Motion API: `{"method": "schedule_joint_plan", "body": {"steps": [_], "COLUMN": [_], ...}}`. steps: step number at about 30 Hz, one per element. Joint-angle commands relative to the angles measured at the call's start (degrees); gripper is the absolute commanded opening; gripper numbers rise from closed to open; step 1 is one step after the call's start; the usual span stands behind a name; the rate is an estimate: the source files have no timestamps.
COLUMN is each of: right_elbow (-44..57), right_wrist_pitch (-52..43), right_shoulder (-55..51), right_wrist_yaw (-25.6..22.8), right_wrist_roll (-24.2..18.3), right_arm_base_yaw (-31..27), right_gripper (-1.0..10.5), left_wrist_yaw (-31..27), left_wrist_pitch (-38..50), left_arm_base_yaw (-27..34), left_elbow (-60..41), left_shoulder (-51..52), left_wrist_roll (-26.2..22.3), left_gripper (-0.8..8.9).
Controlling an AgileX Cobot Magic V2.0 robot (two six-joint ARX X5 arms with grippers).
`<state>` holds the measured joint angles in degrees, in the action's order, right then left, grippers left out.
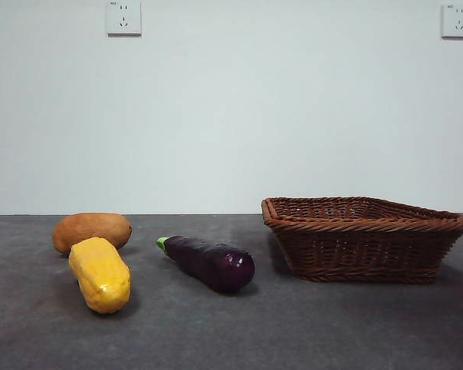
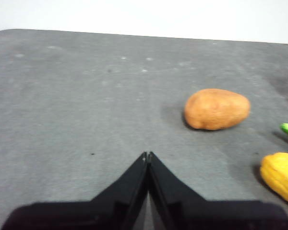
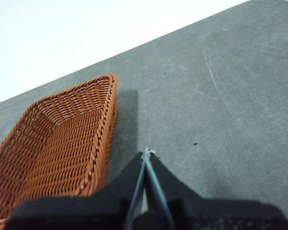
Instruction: Help me put the vegetables on the table into the basket
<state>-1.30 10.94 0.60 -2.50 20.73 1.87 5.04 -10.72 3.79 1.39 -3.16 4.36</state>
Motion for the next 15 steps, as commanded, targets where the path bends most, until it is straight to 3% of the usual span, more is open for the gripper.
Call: {"method": "schedule_joint_plan", "body": {"steps": [1, 11, 15], "right_elbow": [-0.9, -7.6, -10.8], "right_wrist_pitch": [1.2, 1.1, 1.1], "right_shoulder": [0.3, 9.1, 15.4], "right_wrist_yaw": [0.1, 0.2, 3.3], "right_wrist_roll": [3.3, 3.0, 3.0], "right_arm_base_yaw": [0.0, 0.0, 0.0], "right_gripper": [0.0, 0.0, 0.0], "left_wrist_yaw": [1.1, 1.4, 2.2], "left_wrist_pitch": [0.5, 0.5, 0.5], "left_arm_base_yaw": [0.1, 0.1, 0.2], "left_elbow": [-0.4, 2.9, 4.8], "left_shoulder": [-0.2, -6.4, -11.1], "left_wrist_roll": [1.0, 3.0, 3.1], "left_gripper": [-0.05, -0.06, -0.06]}}
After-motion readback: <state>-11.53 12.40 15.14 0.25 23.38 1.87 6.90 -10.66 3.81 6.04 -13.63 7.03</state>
